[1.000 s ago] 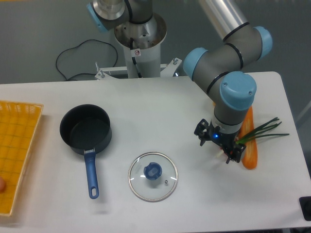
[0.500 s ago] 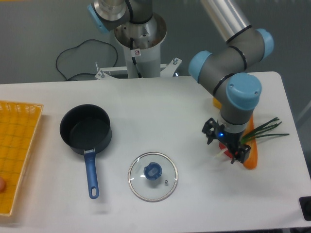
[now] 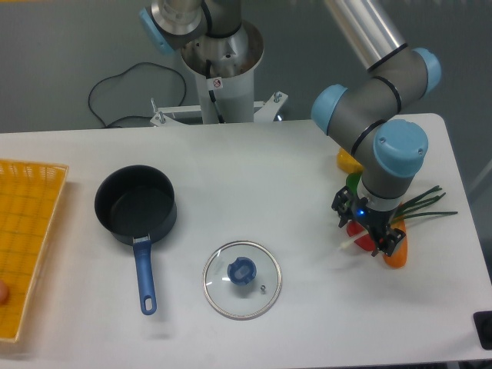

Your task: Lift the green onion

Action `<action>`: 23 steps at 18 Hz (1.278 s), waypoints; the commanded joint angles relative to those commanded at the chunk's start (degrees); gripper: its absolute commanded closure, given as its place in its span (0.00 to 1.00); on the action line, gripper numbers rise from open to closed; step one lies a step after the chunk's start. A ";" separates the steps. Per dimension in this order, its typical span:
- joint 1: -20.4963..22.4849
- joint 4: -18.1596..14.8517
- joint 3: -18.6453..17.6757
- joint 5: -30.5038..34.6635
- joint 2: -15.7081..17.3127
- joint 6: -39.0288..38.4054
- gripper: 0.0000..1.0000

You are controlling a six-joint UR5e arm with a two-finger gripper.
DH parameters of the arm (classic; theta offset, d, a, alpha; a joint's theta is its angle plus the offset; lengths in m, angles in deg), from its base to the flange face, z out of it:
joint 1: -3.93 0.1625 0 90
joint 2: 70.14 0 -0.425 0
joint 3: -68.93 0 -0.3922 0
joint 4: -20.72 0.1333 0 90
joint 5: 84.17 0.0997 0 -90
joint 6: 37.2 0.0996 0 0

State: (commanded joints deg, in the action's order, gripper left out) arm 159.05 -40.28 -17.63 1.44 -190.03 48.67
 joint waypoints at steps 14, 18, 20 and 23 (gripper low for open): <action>-0.26 0.09 -1.24 0.09 0.00 -0.44 0.48; -0.44 0.09 -1.24 0.09 0.00 -0.70 0.65; -0.44 0.09 -1.24 0.09 0.00 -0.70 0.67; -0.44 0.09 -1.24 0.09 0.00 -0.79 0.74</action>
State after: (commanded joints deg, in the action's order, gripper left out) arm 158.61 -40.19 -18.87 1.52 -190.03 47.87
